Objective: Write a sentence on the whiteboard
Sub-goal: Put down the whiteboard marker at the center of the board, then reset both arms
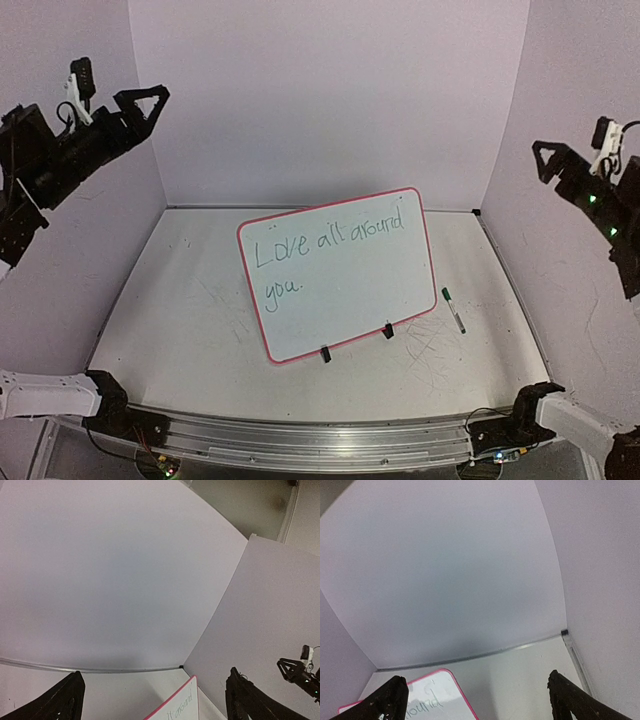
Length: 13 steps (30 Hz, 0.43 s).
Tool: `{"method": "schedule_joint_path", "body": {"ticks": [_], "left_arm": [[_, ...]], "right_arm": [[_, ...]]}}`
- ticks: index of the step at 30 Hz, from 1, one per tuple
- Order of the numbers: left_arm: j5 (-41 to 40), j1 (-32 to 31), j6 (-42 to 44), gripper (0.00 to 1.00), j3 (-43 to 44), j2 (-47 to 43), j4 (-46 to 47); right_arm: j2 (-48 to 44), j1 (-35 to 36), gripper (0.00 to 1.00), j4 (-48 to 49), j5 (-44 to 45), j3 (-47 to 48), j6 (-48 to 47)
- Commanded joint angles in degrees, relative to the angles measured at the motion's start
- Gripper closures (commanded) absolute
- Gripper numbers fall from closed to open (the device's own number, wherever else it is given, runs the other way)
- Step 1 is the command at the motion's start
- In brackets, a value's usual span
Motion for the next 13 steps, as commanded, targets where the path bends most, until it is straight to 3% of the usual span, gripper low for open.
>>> {"method": "schedule_joint_path", "body": {"ticks": [1, 7, 13], "left_arm": [[-5.13, 0.08, 7.33, 0.01, 4.63, -1.92, 0.05], [-7.6, 0.09, 8.29, 0.01, 5.48, -3.25, 0.02], [-7.85, 0.07, 7.86, 0.01, 5.4, -3.77, -0.13]], "right_arm": [[-0.55, -0.21, 0.02, -2.96, -2.72, 10.37, -4.0], [-1.2, -0.21, 0.02, -3.05, -1.85, 17.32, -3.15], [-2.55, -0.21, 0.02, -2.93, -2.35, 17.49, -4.16]]}}
